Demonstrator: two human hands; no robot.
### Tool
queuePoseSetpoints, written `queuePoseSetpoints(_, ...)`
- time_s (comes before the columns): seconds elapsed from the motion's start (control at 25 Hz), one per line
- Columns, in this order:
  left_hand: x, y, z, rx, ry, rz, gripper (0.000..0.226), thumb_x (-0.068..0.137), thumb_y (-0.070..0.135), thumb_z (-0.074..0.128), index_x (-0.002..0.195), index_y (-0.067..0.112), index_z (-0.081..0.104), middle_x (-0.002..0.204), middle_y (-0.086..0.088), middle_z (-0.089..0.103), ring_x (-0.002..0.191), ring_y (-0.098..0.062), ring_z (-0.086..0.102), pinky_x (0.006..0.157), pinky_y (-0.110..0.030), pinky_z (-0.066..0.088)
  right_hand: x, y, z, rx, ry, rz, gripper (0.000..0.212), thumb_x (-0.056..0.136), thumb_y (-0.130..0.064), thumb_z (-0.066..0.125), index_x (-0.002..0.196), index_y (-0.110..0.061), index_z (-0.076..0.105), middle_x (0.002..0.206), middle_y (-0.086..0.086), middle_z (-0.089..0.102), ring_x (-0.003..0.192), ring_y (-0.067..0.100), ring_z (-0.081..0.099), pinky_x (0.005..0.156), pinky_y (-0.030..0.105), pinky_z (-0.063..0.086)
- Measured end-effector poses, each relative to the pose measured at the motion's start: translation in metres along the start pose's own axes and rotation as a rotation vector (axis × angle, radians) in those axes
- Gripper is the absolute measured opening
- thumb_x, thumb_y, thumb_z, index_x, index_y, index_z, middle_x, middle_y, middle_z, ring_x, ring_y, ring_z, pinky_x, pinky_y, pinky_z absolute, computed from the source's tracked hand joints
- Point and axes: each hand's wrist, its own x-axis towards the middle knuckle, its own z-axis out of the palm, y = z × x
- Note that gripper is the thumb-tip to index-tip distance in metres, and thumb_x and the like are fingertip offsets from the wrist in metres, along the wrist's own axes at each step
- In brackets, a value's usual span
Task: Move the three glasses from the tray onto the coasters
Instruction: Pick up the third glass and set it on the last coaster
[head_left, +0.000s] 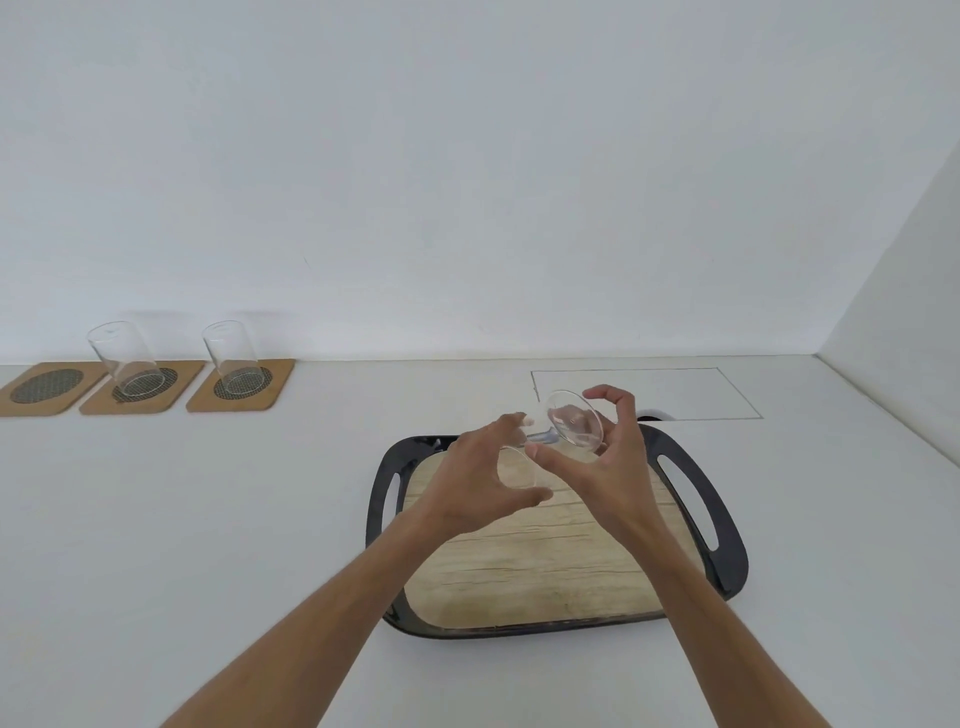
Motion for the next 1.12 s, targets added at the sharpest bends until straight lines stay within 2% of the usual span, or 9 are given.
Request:
queuePoseSetpoints(0.08,-0.003,-0.003,-0.008,-0.085,0.046,-0.026,0.067,0.062,0.049,0.084,0.118,0.026,0.054,0.113,0.013,0.069,0.106,-0.003,0.062,0.092,-0.039,0.051,0.003,-0.008,0.011,0.006,-0.007,-0.026,0.073,0.066,-0.017,0.094,0.119,-0.029,0.045,0.108,0.001,0.073,0.093,0.006,0.072,0.072,0.01,0.05)
queuePoseSetpoints(0.16,-0.007,-0.004,-0.018,-0.159,0.097,-0.04,0.059,0.06,0.041,0.088,0.107,0.023,0.058,0.107,0.012,0.072,0.1,-0.002,0.066,0.089,-0.034,0.054,0.004,-0.015,0.022,0.007,-0.017,-0.058,0.072,0.064,-0.02,0.095,0.116,-0.031,0.046,0.106,-0.004,0.073,0.096,0.013,0.073,0.074,0.016,0.053)
queuePoseSetpoints(0.32,-0.016,-0.008,-0.042,-0.29,0.177,-0.086,0.05,0.06,0.024,0.091,0.1,0.019,0.062,0.094,0.009,0.074,0.087,-0.005,0.07,0.077,-0.022,0.054,0.007,-0.03,0.047,0.003,-0.059,-0.111,0.079,0.054,-0.043,0.093,0.119,-0.037,0.048,0.111,-0.015,0.073,0.112,0.014,0.068,0.093,0.04,0.057)
queuePoseSetpoints(0.4,-0.02,-0.016,-0.056,-0.337,0.207,-0.117,0.051,0.06,0.02,0.091,0.102,0.016,0.063,0.094,0.006,0.073,0.084,-0.005,0.07,0.074,-0.019,0.053,0.006,-0.035,0.062,-0.031,-0.093,-0.142,0.085,0.053,-0.051,0.09,0.127,-0.039,0.048,0.119,-0.015,0.07,0.12,0.009,0.063,0.1,0.039,0.052)
queuePoseSetpoints(0.48,-0.024,-0.024,-0.07,-0.367,0.219,-0.139,0.05,0.062,0.015,0.09,0.105,0.014,0.064,0.095,0.003,0.073,0.087,-0.007,0.071,0.075,-0.022,0.055,0.004,-0.039,0.079,-0.107,-0.132,-0.161,0.088,0.057,-0.052,0.09,0.133,-0.037,0.048,0.12,-0.015,0.067,0.12,0.005,0.06,0.103,0.034,0.049)
queuePoseSetpoints(0.68,-0.039,-0.053,-0.106,-0.377,0.243,-0.162,0.046,0.064,0.007,0.088,0.102,0.012,0.064,0.096,-0.001,0.073,0.093,-0.01,0.07,0.082,-0.023,0.055,0.002,-0.048,0.127,-0.151,-0.18,-0.173,0.07,0.066,-0.04,0.092,0.127,-0.031,0.059,0.11,-0.017,0.072,0.113,0.002,0.065,0.102,0.036,0.052)
queuePoseSetpoints(0.8,-0.05,-0.071,-0.129,-0.359,0.273,-0.163,0.049,0.061,0.007,0.088,0.103,0.011,0.064,0.096,0.001,0.073,0.093,-0.008,0.07,0.082,-0.018,0.053,0.005,-0.055,0.158,-0.149,-0.209,-0.187,0.069,0.066,-0.038,0.091,0.127,-0.029,0.059,0.108,-0.019,0.072,0.112,0.002,0.066,0.099,0.034,0.053)
queuePoseSetpoints(1.0,-0.067,-0.108,-0.167,-0.301,0.324,-0.193,0.056,0.055,0.02,0.086,0.107,0.016,0.064,0.099,0.003,0.073,0.095,-0.007,0.068,0.082,-0.02,0.054,0.009,-0.063,0.215,-0.182,-0.262,-0.164,0.08,0.055,-0.061,0.086,0.124,-0.032,0.059,0.109,-0.017,0.074,0.108,0.001,0.068,0.095,0.036,0.056)
queuePoseSetpoints(1.12,-0.078,-0.131,-0.188,-0.295,0.346,-0.221,0.057,0.055,0.019,0.088,0.107,0.016,0.065,0.1,0.004,0.074,0.096,-0.007,0.069,0.082,-0.02,0.055,0.013,-0.063,0.252,-0.198,-0.263,-0.149,0.075,0.055,-0.06,0.086,0.12,-0.032,0.061,0.104,-0.015,0.076,0.104,0.001,0.069,0.091,0.037,0.058)
